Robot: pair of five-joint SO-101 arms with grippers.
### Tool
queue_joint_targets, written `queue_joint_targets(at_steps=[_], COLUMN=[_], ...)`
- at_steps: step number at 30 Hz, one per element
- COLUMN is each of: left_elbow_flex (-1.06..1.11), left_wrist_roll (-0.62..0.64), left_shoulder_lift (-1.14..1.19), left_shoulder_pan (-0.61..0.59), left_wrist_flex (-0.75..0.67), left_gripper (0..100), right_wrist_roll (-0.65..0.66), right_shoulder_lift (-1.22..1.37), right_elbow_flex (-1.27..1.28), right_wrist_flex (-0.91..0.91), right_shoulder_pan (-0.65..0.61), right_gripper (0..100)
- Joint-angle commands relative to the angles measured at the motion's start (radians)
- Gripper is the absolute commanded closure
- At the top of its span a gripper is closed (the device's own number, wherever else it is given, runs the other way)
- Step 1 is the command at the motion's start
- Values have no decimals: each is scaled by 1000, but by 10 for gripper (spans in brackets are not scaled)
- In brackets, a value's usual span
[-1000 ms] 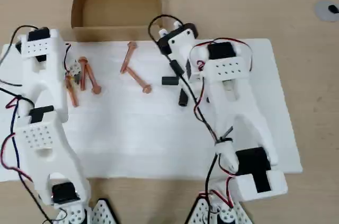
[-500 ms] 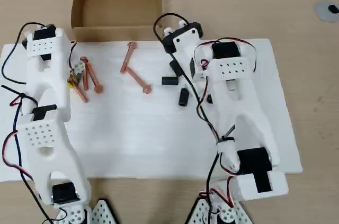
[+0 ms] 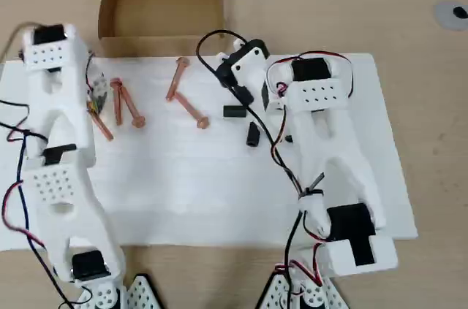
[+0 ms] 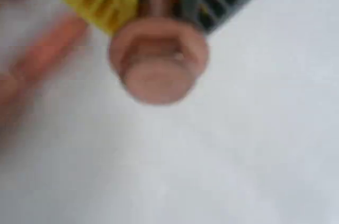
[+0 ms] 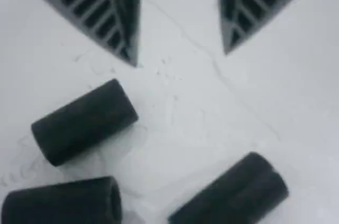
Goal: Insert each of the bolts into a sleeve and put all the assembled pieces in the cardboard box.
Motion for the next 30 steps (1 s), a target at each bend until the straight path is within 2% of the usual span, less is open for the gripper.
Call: queue_joint_targets(at_steps=[1,5,8,13,18,25,30], left_elbow_flex=[-28,126,264,486,683,924,1005], left_wrist_roll=[-38,-109,-222,-382,-505,-548,-565], left_shoulder_lift=[-232,-463,-615,-831,-1003,-1161,-1222], left_shoulder_pan=[9,12,31,48,52,48,52], left_wrist_flex=[25,25,23,6,-51,-147,-178], left_gripper=[991,991,991,991,991,991,991], right_wrist_roll=[-118,-397,-512,-608,-692,-743,-743], right_shoulder_lift=[-4,-4,-4,-2,71,249,306], right_elbow_flex=[-5,-7,-5,1,1,-4,-27], right_wrist_flex=[-23,-66,-94,-152,-199,-199,-206], right_shoulder_pan=[-15,-64,-111,-185,-185,-185,-183], right_gripper=[864,864,864,864,864,864,864])
